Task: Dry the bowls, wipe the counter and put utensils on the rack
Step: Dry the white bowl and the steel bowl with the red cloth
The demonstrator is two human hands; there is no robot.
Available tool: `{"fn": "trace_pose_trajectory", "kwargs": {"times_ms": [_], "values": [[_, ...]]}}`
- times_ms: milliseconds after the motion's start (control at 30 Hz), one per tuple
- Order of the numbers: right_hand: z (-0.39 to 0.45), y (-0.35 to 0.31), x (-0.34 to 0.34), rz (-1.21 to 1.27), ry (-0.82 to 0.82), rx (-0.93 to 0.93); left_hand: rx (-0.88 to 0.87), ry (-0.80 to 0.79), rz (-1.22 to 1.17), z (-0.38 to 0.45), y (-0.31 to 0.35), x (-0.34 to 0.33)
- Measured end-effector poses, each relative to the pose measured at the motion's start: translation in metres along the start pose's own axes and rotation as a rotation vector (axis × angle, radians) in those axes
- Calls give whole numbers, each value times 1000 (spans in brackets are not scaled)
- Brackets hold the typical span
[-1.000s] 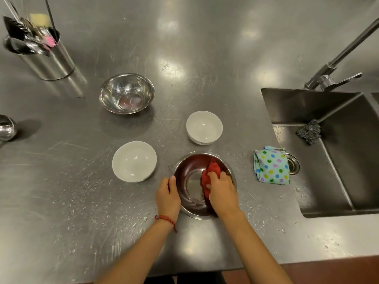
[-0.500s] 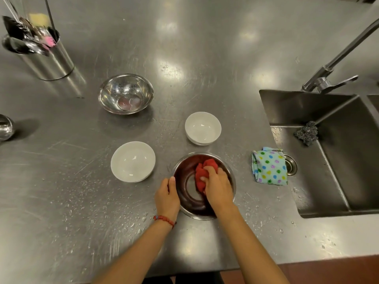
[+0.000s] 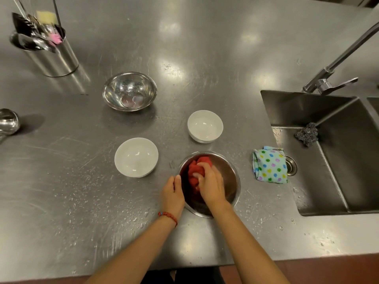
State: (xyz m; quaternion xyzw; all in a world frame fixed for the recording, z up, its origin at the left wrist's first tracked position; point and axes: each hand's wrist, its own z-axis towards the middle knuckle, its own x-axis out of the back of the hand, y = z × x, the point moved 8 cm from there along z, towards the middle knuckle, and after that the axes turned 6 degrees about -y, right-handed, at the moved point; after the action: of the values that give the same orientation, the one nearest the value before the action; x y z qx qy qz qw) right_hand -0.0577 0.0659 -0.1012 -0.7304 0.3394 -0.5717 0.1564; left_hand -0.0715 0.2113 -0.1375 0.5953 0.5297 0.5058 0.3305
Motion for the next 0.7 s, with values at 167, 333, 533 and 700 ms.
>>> {"fn": "trace_pose_trajectory", "kwargs": {"times_ms": [167, 333, 533, 700], "values": [[-9, 23, 17, -498, -56, -33, 23, 45, 12, -1, 0, 4], [-26, 28, -1, -1, -329, -107, 45, 79, 29, -3, 5, 3], [-26, 6, -21, 467, -184, -129, 10, 44, 24, -7, 5, 4], [-29, 2, -18, 361, -287, -47, 13, 49, 14, -3, 0, 8]]}}
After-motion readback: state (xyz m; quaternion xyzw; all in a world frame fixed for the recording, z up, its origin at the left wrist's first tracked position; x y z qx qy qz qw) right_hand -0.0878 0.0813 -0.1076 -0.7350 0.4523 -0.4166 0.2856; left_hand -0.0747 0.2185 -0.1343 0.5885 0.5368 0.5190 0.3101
